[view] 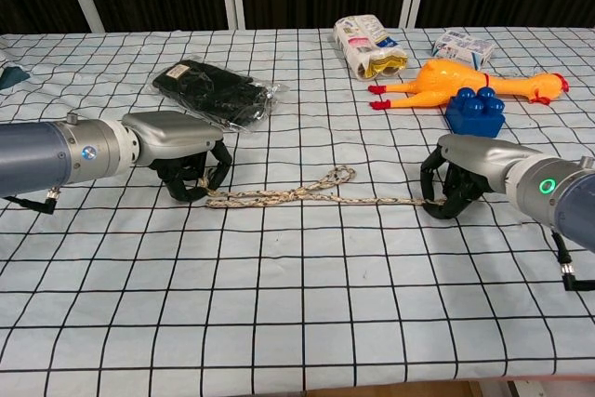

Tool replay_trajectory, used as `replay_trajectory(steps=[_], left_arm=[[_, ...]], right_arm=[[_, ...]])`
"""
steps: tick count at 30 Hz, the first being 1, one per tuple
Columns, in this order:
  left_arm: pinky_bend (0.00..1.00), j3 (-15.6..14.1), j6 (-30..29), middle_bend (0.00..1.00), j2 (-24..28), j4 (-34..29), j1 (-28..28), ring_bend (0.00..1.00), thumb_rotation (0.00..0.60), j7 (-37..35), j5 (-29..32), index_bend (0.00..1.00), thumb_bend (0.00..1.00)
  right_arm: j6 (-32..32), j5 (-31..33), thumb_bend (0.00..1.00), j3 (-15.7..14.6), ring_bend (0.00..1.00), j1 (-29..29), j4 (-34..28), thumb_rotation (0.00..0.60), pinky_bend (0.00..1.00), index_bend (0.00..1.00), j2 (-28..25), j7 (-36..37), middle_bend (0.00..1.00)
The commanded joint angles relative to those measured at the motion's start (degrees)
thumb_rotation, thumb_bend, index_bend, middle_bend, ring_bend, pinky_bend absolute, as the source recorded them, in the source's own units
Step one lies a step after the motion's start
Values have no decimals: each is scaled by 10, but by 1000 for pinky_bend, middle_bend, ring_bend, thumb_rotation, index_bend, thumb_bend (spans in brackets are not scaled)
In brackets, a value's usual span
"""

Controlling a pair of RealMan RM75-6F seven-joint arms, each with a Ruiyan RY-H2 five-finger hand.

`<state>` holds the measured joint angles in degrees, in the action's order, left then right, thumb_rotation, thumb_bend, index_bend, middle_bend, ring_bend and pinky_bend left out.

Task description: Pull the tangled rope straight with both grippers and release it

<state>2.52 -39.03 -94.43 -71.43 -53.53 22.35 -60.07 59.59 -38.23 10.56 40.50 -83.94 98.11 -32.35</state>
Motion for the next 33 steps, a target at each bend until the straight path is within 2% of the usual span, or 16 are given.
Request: replay_trajectory(steps=[1,9,14,23,33], left_arm=[[951,1,0,975,-1,2,-1,983,600,-1,-1,626,495],[951,3,-2,975,1,3,-1,983,600,-3,-5,628,494],[951,15,-16,975,17,-12,1,984,600,-9,-7,629,495],[953,36,-46,976,80,-56,9,984,600,-9,3,631,495],[957,40,-74,977,147,-73,37,986,600,-28,9,633,495]], right_arm=[[1,-2,440,1,1000,0,-1,600,1000,658,0,1,978],[2,-3,440,6,1000,-2,-9,600,1000,659,-8,6,978],[16,-16,440,13,1000,-8,-30,600,1000,659,-31,14,978],[28,-24,439,38,1000,-28,-71,600,1000,667,-125,40,978],[11,-22,439,38,1000,-58,-49,600,1000,668,-217,72,978]])
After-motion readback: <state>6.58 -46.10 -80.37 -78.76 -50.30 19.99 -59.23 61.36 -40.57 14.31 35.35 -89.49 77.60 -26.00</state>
